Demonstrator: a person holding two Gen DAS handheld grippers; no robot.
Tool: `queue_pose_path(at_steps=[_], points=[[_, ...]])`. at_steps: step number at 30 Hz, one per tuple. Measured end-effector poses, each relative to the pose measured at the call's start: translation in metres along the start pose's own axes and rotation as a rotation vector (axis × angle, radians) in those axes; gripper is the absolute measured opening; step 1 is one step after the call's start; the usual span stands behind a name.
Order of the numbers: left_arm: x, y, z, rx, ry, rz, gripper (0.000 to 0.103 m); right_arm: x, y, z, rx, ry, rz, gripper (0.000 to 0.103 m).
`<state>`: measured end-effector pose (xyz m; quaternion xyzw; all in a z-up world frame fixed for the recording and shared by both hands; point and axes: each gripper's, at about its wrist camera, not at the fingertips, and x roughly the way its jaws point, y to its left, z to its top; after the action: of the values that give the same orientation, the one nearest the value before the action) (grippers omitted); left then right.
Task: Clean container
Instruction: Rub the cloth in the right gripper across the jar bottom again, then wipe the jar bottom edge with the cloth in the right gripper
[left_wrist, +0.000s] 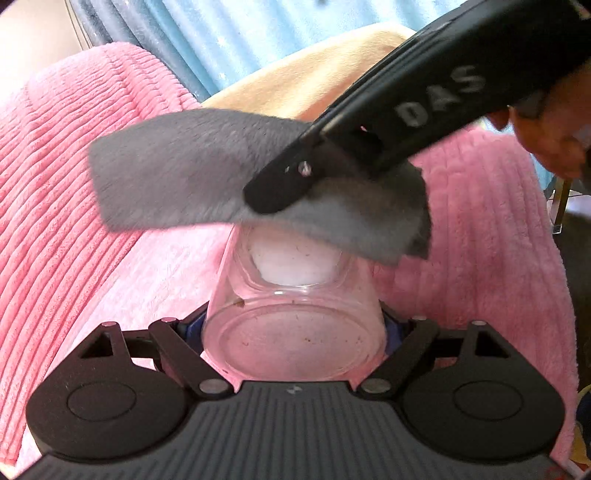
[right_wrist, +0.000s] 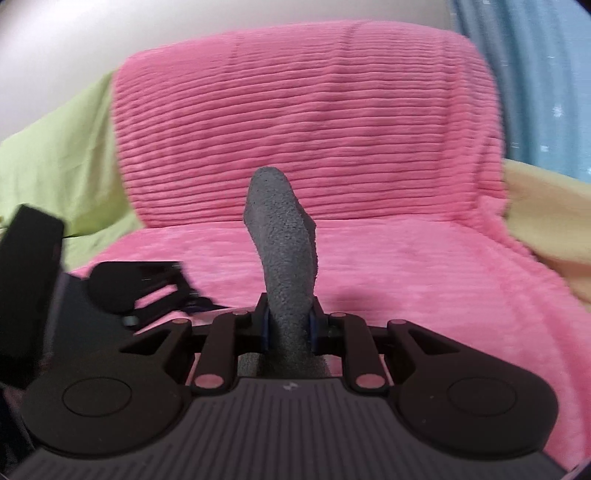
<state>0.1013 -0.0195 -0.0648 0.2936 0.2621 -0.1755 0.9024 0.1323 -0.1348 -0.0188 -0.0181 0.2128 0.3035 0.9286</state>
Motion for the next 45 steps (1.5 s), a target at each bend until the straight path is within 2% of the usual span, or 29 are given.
queue_pose_path(at_steps=[2, 6, 9, 13, 15, 17, 20, 23, 26, 35, 39, 42, 45], points=[[0.000, 0.005, 0.000, -0.029, 0.007, -0.014, 0.086, 0.000, -0.003, -0.001, 0.012, 0.004, 0.001, 0.015], [0.008, 0.036, -0.004, -0.262, 0.060, -0.155, 0.086, -0.003, -0.003, 0.000, 0.032, 0.010, 0.008, 0.016], [0.007, 0.046, -0.008, -0.328, 0.055, -0.191, 0.086, -0.006, -0.004, 0.000, 0.050, 0.015, 0.008, 0.016], [-0.002, 0.020, -0.007, -0.089, 0.018, -0.015, 0.086, -0.013, -0.006, 0.001, 0.083, 0.023, 0.031, 0.017], [-0.004, 0.011, -0.010, 0.013, 0.002, 0.035, 0.086, -0.018, -0.005, 0.002, 0.090, 0.004, 0.105, 0.016], [-0.008, 0.005, -0.016, 0.074, -0.006, 0.066, 0.086, -0.020, 0.001, 0.001, 0.075, -0.007, 0.171, 0.016], [-0.013, 0.003, -0.023, 0.104, -0.007, 0.080, 0.086, -0.015, 0.013, 0.001, 0.042, -0.004, 0.229, 0.016], [-0.016, 0.005, -0.029, 0.099, 0.002, 0.078, 0.086, -0.010, 0.017, 0.000, 0.028, -0.001, 0.238, 0.017], [-0.019, -0.009, -0.026, 0.096, 0.010, 0.076, 0.085, -0.007, 0.016, 0.000, 0.007, 0.006, 0.214, 0.016], [-0.022, -0.004, -0.033, 0.100, -0.003, 0.075, 0.085, -0.003, 0.006, -0.002, 0.020, 0.000, 0.092, 0.015], [-0.029, -0.024, -0.024, 0.046, 0.007, 0.047, 0.085, -0.002, 0.002, -0.003, 0.026, 0.000, 0.041, 0.016], [-0.028, -0.006, -0.019, -0.149, 0.039, -0.085, 0.086, -0.001, -0.002, -0.003, 0.031, -0.001, 0.002, 0.016], [-0.027, 0.014, -0.022, -0.310, 0.039, -0.187, 0.086, 0.000, -0.004, -0.003, 0.045, 0.001, 0.001, 0.016]])
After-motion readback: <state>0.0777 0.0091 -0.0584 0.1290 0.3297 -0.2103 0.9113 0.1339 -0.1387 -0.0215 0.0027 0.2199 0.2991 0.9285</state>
